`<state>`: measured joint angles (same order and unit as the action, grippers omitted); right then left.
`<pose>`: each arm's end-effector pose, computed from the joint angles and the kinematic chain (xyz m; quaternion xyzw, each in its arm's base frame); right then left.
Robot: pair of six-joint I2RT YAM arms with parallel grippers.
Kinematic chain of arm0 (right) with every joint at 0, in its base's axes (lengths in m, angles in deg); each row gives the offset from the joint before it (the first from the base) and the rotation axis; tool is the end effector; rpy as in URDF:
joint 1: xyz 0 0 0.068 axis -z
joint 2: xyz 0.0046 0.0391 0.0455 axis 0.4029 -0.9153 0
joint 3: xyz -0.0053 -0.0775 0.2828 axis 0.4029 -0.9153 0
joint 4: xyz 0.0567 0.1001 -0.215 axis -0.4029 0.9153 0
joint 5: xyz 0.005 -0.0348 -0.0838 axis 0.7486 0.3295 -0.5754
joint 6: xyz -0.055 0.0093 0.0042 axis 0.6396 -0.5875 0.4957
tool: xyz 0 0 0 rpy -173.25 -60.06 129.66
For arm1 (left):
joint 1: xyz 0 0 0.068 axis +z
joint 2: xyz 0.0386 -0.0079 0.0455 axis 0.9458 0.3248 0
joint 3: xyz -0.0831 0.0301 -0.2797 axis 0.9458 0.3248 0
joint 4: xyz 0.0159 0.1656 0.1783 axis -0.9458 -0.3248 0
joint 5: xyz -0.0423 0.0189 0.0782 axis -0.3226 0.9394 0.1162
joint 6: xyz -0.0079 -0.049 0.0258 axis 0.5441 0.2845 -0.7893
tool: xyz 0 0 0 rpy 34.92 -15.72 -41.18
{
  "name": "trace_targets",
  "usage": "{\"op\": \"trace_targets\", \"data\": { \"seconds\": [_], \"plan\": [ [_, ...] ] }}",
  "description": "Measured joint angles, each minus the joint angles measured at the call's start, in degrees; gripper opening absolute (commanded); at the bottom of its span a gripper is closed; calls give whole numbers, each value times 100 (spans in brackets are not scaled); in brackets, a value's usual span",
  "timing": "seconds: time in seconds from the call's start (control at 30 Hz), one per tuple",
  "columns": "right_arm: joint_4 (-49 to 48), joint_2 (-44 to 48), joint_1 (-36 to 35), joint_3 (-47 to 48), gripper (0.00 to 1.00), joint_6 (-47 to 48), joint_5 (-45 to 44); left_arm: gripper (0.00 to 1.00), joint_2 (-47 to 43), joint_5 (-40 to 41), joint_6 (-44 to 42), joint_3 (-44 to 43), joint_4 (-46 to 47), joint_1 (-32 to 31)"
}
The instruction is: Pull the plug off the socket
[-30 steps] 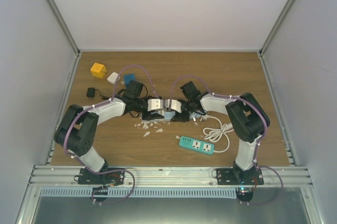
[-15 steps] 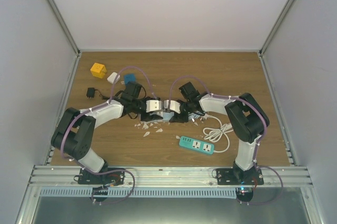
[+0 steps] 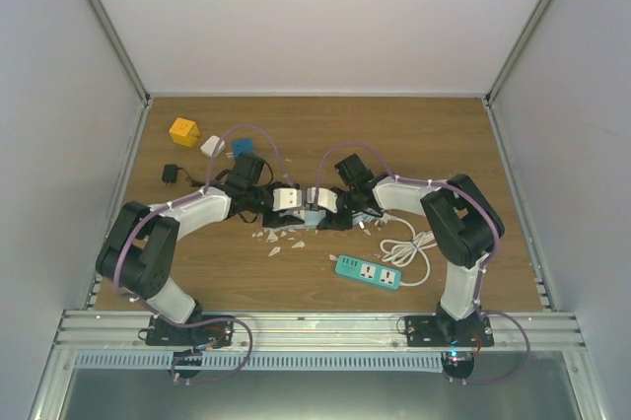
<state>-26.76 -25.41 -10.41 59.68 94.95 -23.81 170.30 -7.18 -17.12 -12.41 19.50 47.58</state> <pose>0.2816 0.2137 0.1617 -0.6296 0.7053 0.2264 0.2343 0.2582 -0.1415 0.2071 0.6422 0.6161 -0.2750 0.3637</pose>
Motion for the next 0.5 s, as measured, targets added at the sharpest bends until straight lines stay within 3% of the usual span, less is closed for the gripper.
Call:
{"op": "trace_targets", "data": {
  "seconds": [0.3,0.5],
  "plan": [
    [-85,-33,-55,0,6,0,7,30,-328,321,-179,326,234,-90],
    [-140,-33,-52,0,6,-4,-7,30,-52,17,179,-109,-166,66]
  ]
}}
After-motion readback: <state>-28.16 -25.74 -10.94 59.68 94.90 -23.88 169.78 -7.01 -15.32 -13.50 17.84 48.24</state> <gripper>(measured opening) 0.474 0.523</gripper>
